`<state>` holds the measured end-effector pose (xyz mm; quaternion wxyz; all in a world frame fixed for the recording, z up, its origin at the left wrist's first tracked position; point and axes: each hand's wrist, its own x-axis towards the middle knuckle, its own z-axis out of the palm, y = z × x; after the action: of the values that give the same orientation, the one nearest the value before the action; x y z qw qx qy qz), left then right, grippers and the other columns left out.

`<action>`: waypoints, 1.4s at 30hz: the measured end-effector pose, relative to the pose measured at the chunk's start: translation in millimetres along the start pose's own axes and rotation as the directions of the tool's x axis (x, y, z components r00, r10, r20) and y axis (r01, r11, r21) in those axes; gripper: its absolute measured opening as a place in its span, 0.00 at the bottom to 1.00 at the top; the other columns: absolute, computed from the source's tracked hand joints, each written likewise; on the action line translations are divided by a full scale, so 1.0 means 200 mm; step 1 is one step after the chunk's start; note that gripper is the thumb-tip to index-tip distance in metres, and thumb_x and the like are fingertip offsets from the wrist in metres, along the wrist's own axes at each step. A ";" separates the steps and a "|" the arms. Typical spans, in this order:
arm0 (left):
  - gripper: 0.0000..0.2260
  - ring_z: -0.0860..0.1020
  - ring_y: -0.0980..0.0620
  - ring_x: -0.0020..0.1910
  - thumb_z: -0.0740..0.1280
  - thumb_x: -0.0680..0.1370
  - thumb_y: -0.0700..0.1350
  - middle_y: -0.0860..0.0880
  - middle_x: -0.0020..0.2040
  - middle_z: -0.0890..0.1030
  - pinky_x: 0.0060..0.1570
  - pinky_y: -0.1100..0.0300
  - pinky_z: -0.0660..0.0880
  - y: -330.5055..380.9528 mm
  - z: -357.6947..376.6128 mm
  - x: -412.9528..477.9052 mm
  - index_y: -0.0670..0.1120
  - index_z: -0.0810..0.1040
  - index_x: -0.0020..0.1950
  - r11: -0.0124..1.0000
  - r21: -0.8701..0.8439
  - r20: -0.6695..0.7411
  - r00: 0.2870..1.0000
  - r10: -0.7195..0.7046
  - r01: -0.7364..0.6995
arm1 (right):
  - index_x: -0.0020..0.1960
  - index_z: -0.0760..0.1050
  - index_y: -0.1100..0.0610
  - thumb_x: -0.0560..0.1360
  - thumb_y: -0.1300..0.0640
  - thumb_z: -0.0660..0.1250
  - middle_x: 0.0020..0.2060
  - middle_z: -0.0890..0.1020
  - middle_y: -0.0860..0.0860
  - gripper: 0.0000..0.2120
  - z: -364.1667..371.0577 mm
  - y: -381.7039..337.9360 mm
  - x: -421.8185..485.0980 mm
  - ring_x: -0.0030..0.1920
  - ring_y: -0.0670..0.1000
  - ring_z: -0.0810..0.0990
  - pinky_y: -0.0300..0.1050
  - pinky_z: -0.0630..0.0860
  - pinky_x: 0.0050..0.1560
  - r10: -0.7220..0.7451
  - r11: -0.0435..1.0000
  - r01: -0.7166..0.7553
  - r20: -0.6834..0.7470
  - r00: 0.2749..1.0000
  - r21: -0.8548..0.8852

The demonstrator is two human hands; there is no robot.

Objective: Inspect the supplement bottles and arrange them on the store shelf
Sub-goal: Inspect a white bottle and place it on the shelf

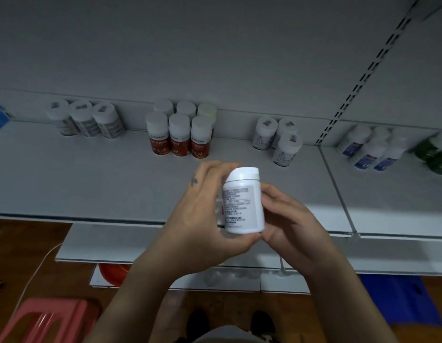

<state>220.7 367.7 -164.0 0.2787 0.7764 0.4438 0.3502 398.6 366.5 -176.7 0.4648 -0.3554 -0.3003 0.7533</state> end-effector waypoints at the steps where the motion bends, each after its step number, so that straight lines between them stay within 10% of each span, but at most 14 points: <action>1: 0.37 0.68 0.63 0.63 0.74 0.64 0.59 0.61 0.63 0.66 0.57 0.72 0.66 0.00 0.00 0.00 0.60 0.61 0.69 1.000 -0.003 0.024 1.000 -0.003 0.003 | 0.68 0.69 0.67 0.73 0.61 0.65 0.54 0.80 0.64 0.25 0.00 0.00 0.00 0.54 0.60 0.79 0.56 0.78 0.55 -0.018 1.000 0.017 -0.025 1.000 -0.015; 12: 0.42 0.66 0.63 0.58 0.72 0.61 0.64 0.59 0.60 0.61 0.52 0.73 0.68 -0.03 0.03 0.00 0.58 0.58 0.71 0.999 0.049 0.009 1.000 0.003 -0.003 | 0.61 0.76 0.62 0.70 0.57 0.74 0.50 0.83 0.58 0.22 0.05 0.03 -0.03 0.49 0.52 0.82 0.43 0.79 0.47 -0.130 0.970 0.085 -0.190 0.973 -0.227; 18: 0.36 0.69 0.63 0.60 0.75 0.63 0.60 0.57 0.62 0.66 0.54 0.75 0.68 -0.02 0.04 -0.01 0.64 0.60 0.65 0.996 -0.084 -0.005 1.000 0.017 -0.018 | 0.69 0.69 0.68 0.76 0.59 0.62 0.63 0.75 0.70 0.24 0.03 0.00 -0.06 0.60 0.65 0.76 0.64 0.70 0.63 0.029 0.998 -0.032 -0.059 0.998 -0.045; 32: 0.37 0.68 0.56 0.62 0.70 0.65 0.63 0.56 0.64 0.65 0.59 0.54 0.73 0.05 0.05 -0.03 0.57 0.60 0.70 0.995 0.086 -0.021 0.999 0.049 -0.047 | 0.58 0.79 0.62 0.65 0.58 0.77 0.55 0.82 0.65 0.23 0.07 0.06 -0.08 0.51 0.58 0.82 0.51 0.79 0.56 -0.121 0.959 0.073 -0.159 0.980 -0.275; 42: 0.39 0.65 0.73 0.62 0.79 0.66 0.49 0.61 0.65 0.67 0.56 0.81 0.61 0.06 -0.02 -0.04 0.57 0.61 0.70 1.000 -0.010 -0.005 1.000 0.020 -0.020 | 0.66 0.72 0.67 0.74 0.58 0.63 0.58 0.79 0.67 0.23 0.09 0.03 -0.10 0.55 0.62 0.79 0.63 0.74 0.59 -0.089 0.996 0.089 -0.082 0.993 -0.002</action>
<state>220.7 356.2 -155.5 0.2780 0.7786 0.4348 0.3570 387.2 343.9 -165.2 0.5103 -0.3719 -0.2957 0.7168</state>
